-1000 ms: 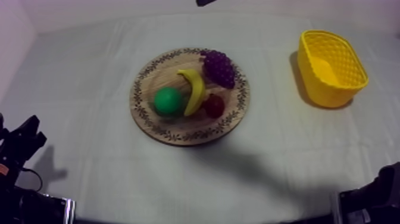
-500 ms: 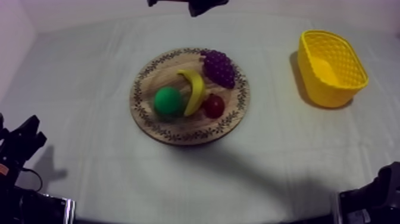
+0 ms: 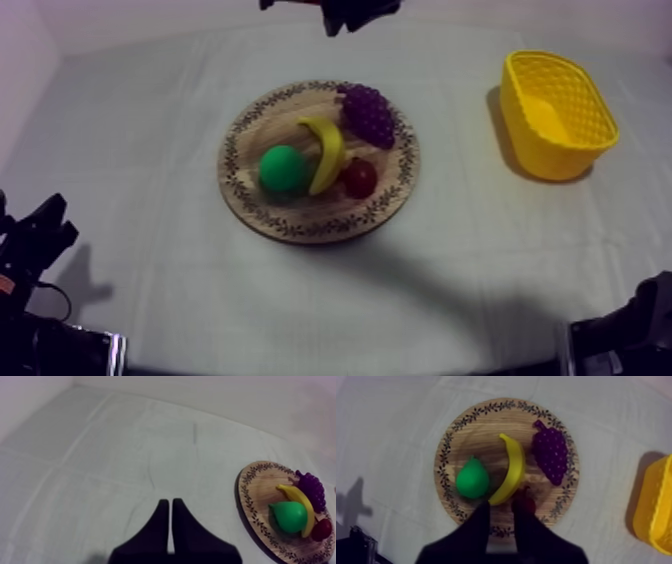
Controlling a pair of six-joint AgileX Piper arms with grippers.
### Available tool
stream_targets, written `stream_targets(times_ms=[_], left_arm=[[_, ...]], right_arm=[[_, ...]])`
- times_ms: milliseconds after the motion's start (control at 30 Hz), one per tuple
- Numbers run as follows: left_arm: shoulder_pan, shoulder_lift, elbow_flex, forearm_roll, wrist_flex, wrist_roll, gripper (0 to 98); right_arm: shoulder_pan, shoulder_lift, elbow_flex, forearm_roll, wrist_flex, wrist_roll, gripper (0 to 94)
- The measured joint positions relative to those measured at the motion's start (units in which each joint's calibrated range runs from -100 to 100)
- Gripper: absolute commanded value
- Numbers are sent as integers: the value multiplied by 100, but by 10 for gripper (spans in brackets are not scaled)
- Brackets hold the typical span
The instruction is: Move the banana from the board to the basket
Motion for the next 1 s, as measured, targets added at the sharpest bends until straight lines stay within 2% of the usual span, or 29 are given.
stream_targets(times_ms=[133,267,700,1000], left_arm=[[0,0,0,0,0,0,0],[0,0,0,0,0,0,0],[0,0,0,0,3,0,0],[0,0,0,0,3,0,0]], right_arm=[[-4,0,65,-8,0,-58,421],[-4,0,79,-17,0,-82,457],[81,322,135,-78,-330,31,472],[209,1006,472,-247,-1007,78,475]])
